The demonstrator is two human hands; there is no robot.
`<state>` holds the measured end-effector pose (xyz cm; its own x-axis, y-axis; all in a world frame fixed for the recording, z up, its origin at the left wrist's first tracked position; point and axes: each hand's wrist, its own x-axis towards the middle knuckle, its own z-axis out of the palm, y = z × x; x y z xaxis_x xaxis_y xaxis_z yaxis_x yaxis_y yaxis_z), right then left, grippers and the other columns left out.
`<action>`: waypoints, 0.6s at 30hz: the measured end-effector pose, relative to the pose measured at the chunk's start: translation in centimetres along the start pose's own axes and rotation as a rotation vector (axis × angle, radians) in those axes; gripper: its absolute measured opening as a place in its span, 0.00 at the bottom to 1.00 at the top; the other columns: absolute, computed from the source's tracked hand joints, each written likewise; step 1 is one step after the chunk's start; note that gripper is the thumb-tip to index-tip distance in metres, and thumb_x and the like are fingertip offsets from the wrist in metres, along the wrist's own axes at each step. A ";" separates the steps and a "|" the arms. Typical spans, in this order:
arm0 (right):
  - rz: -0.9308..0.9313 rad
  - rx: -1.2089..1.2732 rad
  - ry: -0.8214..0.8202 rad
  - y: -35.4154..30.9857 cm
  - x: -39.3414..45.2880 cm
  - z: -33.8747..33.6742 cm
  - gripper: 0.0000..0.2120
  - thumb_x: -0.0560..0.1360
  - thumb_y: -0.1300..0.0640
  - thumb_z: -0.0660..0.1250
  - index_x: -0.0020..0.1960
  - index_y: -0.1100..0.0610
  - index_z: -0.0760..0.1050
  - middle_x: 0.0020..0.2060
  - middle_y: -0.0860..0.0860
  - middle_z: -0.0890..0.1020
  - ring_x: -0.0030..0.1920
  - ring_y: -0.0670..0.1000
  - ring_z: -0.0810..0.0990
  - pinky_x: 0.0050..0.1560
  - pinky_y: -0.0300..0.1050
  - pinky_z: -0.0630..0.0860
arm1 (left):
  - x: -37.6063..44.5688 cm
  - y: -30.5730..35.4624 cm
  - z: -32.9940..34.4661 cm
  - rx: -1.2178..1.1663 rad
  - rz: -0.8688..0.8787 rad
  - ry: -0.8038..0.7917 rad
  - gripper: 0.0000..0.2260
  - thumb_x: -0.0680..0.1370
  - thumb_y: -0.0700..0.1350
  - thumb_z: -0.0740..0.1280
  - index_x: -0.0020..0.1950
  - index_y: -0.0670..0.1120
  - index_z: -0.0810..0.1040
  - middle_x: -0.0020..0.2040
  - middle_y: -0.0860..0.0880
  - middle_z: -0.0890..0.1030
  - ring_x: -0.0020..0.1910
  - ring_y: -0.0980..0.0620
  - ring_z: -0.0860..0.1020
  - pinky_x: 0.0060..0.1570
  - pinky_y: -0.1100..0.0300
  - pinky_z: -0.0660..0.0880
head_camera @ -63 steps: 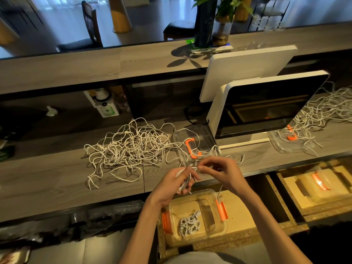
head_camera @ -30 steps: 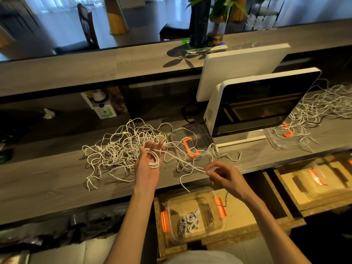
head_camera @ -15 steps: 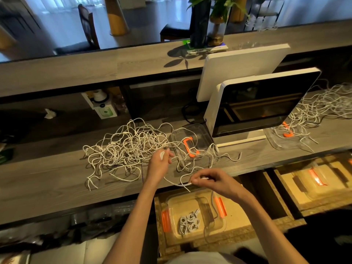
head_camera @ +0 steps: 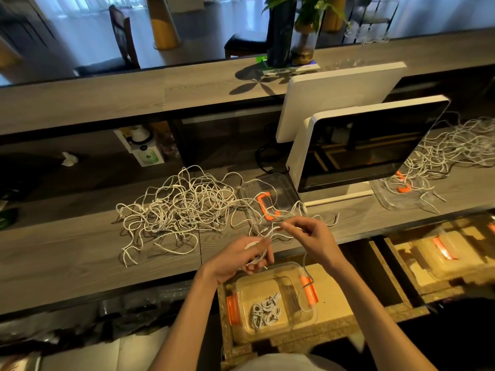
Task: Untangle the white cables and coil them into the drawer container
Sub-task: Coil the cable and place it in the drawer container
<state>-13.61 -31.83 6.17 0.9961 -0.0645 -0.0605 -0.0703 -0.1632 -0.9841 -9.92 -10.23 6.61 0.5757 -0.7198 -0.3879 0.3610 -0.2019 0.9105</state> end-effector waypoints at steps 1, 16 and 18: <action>0.002 -0.009 -0.004 0.1 0.0 0.0 0.04 0.77 0.57 0.72 0.48 0.51 0.85 0.42 0.45 0.87 0.45 0.41 0.84 0.47 0.34 0.78 | -0.1 0.0 0.0 0.015 0.024 -0.001 0.23 0.78 0.66 0.63 0.48 0.45 0.81 0.34 0.51 0.75 0.29 0.56 0.69 0.28 0.67 0.66; -0.027 -0.350 -0.144 3.2 -0.9 -1.2 0.16 0.80 0.40 0.61 0.46 0.47 0.83 0.36 0.43 0.81 0.35 0.46 0.76 0.36 0.37 0.68 | -0.9 -1.5 -2.0 -0.549 0.252 0.723 0.22 0.83 0.55 0.59 0.62 0.39 0.80 0.53 0.41 0.84 0.37 0.54 0.76 0.28 0.65 0.66; -0.024 -0.340 -0.164 3.7 -1.2 -1.2 0.16 0.80 0.39 0.61 0.45 0.45 0.84 0.37 0.48 0.82 0.38 0.51 0.78 0.39 0.46 0.71 | -1.0 -1.5 -2.3 -0.656 0.284 0.727 0.23 0.84 0.55 0.57 0.64 0.38 0.79 0.57 0.41 0.84 0.39 0.54 0.76 0.28 0.66 0.67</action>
<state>-15.13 -33.57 2.78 0.9911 0.0976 -0.0910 -0.0329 -0.4823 -0.8754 -9.35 -7.69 5.32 0.9300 -0.0630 -0.3620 0.3470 0.4748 0.8088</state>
